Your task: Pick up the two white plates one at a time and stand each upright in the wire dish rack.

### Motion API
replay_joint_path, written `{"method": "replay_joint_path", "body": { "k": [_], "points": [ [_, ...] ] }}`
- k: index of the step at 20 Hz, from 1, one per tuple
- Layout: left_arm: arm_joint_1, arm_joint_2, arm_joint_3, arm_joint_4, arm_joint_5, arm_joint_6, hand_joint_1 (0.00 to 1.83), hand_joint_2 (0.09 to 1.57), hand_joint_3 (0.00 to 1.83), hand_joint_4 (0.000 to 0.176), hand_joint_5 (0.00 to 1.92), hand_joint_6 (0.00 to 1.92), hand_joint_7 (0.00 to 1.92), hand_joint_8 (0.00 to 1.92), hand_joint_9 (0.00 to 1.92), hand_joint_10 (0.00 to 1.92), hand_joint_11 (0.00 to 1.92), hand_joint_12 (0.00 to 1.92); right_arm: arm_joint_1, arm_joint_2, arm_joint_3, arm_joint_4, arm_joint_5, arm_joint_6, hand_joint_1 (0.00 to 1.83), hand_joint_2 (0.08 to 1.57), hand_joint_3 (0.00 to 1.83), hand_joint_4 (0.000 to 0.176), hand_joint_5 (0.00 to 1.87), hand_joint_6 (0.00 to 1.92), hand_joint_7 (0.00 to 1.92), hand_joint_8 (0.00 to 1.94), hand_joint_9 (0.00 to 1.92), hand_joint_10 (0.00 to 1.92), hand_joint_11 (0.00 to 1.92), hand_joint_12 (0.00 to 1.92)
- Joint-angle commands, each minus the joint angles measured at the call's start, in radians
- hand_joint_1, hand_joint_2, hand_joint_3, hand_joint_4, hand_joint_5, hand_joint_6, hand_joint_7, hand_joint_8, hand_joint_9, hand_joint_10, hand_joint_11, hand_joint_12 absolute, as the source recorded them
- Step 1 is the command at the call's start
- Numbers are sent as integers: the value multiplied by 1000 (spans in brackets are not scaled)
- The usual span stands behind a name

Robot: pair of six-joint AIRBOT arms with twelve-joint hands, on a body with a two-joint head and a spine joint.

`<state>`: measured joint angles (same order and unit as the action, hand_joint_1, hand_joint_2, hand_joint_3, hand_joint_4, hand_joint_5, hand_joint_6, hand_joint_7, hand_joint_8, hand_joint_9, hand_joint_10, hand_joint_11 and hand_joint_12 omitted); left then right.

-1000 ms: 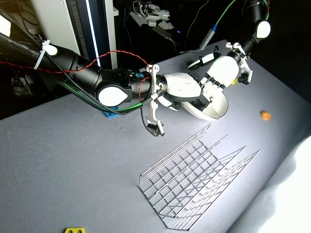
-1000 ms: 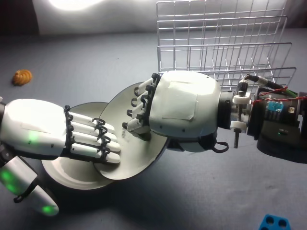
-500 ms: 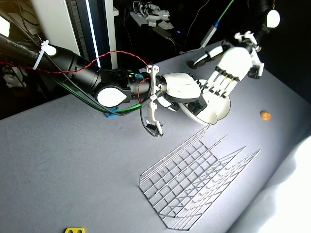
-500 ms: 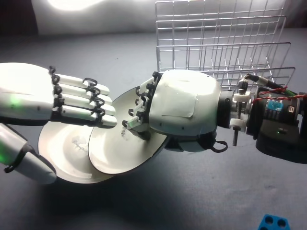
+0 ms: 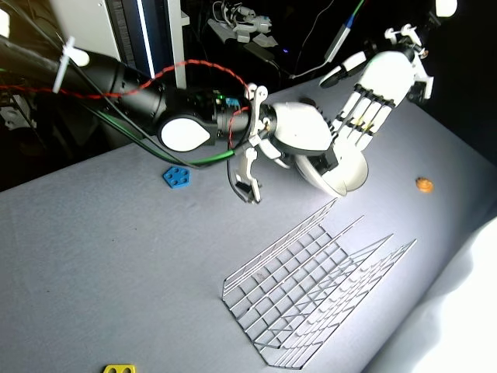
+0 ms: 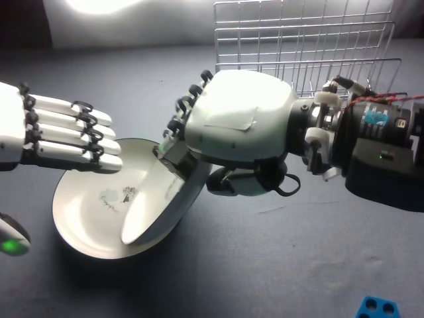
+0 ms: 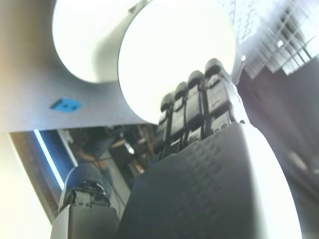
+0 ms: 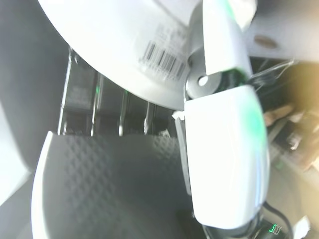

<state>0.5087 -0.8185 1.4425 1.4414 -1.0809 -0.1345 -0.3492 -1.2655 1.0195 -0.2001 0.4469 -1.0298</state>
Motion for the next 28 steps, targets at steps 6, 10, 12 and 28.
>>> {"method": "replay_joint_path", "body": {
  "k": [6,10,12,28],
  "points": [
    [-7,56,3,-75,-13,-15,0,1061,0,0,83,0,85,1,64,0,48,57,87,72,-81,16,68,17,1365,1144,2,0,813,1221,928,990,901,1226,738,1281],
    [5,69,8,-74,7,-16,0,1056,0,0,95,3,100,5,81,6,52,65,162,130,-119,16,-5,141,1363,1149,1,0,810,1234,924,990,883,1251,707,1306],
    [22,72,11,-74,19,-16,0,1055,0,0,93,2,100,4,81,5,52,66,197,157,-125,17,-49,231,1363,1150,1,0,810,1236,923,991,882,1252,705,1306],
    [91,47,-12,-56,101,-87,0,1064,0,0,76,5,75,5,47,4,14,116,368,247,-122,81,-168,609,1371,1129,1,0,831,1169,970,920,934,1205,699,1335]
  ]
}}
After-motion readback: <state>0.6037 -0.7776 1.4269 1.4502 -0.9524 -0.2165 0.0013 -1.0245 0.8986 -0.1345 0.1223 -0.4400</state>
